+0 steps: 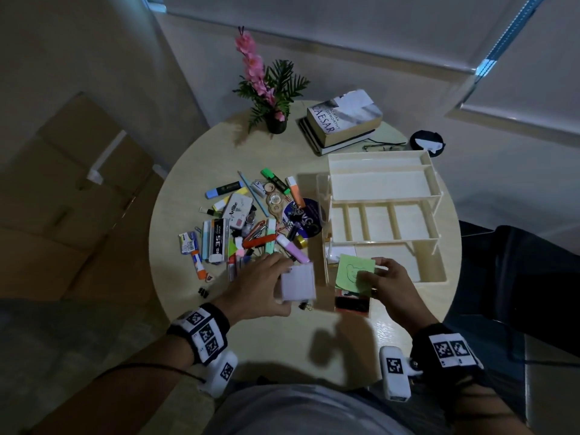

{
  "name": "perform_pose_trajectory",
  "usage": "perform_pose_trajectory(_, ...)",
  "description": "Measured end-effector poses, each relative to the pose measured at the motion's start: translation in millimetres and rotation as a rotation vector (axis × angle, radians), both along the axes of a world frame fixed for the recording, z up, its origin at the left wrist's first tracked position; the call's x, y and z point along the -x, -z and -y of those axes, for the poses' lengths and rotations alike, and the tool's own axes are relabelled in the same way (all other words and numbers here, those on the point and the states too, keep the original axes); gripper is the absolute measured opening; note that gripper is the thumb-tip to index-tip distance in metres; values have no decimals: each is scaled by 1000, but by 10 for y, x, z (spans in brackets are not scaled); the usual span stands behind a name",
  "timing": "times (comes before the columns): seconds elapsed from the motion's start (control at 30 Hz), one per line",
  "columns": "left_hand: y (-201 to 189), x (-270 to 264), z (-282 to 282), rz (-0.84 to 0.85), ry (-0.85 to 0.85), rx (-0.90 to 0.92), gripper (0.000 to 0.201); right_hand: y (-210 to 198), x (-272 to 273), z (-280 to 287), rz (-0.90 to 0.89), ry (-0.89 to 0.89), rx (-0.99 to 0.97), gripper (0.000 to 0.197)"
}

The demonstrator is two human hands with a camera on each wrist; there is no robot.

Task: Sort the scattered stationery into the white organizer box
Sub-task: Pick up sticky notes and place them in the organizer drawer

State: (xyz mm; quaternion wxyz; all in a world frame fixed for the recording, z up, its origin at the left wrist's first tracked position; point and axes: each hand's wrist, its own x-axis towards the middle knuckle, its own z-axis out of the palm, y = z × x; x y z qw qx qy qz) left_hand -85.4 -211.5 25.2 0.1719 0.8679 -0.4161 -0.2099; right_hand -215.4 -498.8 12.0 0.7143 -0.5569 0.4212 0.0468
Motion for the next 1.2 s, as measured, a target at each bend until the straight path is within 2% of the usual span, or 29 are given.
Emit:
perform_pose_trajectory(0.1,-185,95,339,-12,40,91,81,-30,-45,19,49,-141,8,15)
perform_pose_trajectory(0.2,-263,171,720,30,87,82,85,-103,-93,30,104,-264,-26,21)
perform_pose_trajectory(0.33,-188,258,1017,48,70,25,86,-96,-92,190,118,-260,-115,30)
perform_pose_trajectory(0.47,-40,405,1159,111,23,-24,85,52,-50,323,136,-418,-43,24)
perform_pose_trajectory(0.57,5,510,1171,82,-150,-37,76,188,-146,436,9,-334,11,21)
perform_pose_trajectory(0.67,119,564,1068,-25,-400,-17,60,165,-321,482,-103,-272,38,17)
perform_pose_trajectory(0.73,202,557,996,-123,-481,-20,55,230,-455,481,-173,-283,70,21)
perform_pose_trajectory(0.8,233,536,963,-178,-471,-31,42,276,-577,434,-180,-256,63,17)
perform_pose_trajectory(0.87,213,527,969,-159,-423,-38,26,294,-662,319,-127,-145,1,10)
perform_pose_trajectory(0.97,203,549,1008,-169,-406,-37,20,191,-670,137,-61,-7,2,5)
perform_pose_trajectory(1.07,239,583,1013,-247,-393,-33,18,199,-633,32,-54,49,-28,14)
perform_pose_trajectory(1.13,248,604,976,-263,-359,-50,17,243,-623,10,-79,48,80,20)
perform_pose_trajectory(1.2,262,623,908,-245,-320,-66,20,284,-618,11,-100,-28,303,24)
